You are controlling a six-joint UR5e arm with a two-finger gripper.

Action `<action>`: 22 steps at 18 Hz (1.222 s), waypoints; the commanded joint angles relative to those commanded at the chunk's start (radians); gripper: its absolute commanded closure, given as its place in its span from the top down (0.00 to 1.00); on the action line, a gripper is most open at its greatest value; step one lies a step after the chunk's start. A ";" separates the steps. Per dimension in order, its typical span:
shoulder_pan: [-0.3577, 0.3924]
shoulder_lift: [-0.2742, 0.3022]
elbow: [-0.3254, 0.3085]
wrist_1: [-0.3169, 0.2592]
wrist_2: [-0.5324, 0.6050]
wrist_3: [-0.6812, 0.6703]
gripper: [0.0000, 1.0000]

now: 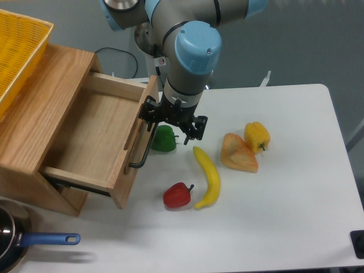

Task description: Slide open the top drawer

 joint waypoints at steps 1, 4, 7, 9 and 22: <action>0.002 0.002 0.003 0.000 -0.002 0.000 1.00; 0.015 0.006 0.005 -0.002 -0.011 0.000 1.00; 0.058 0.020 0.009 0.000 -0.026 0.012 1.00; 0.084 0.020 0.011 0.000 -0.023 0.066 1.00; 0.143 0.002 0.008 0.014 0.141 0.474 1.00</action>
